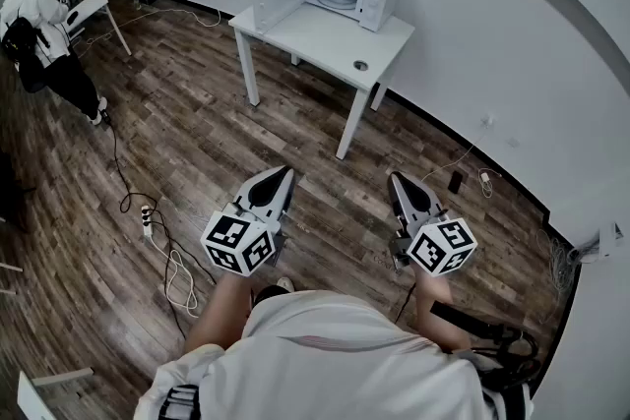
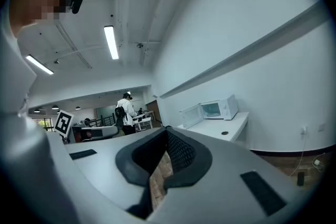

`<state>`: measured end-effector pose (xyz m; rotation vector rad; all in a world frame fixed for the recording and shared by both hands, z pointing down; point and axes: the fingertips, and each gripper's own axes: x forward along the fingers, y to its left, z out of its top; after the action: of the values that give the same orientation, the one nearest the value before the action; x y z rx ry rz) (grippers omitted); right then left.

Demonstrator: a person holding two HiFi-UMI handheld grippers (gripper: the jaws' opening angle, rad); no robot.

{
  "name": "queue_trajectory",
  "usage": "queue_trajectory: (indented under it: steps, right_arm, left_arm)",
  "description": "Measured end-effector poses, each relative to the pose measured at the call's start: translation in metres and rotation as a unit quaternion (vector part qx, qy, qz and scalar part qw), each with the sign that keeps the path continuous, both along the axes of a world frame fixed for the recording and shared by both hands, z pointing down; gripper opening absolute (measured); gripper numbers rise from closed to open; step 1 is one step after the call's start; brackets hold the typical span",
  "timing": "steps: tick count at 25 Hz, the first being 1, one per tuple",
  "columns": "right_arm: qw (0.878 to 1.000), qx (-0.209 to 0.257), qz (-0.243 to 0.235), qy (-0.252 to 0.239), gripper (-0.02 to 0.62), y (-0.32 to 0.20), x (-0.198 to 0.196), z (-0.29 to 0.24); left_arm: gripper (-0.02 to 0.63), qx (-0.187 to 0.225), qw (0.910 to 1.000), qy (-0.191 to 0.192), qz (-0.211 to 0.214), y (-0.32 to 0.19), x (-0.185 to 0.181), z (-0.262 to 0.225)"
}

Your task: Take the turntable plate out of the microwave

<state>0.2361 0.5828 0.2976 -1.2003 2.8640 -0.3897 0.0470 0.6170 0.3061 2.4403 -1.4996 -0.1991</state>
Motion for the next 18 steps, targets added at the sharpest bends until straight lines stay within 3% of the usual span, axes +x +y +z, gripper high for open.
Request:
queue_trajectory:
  steps: [10, 18]
  right_arm:
    - [1.0, 0.01, 0.006, -0.004, 0.003, -0.005, -0.077, 0.002]
    - [1.0, -0.015, 0.01, -0.017, 0.003, -0.035, -0.089, 0.016]
  left_arm:
    - [0.009, 0.0, 0.9999, 0.015, 0.007, -0.009, -0.079, 0.011]
    - [0.009, -0.01, 0.9998, 0.01, 0.016, -0.034, -0.091, 0.016]
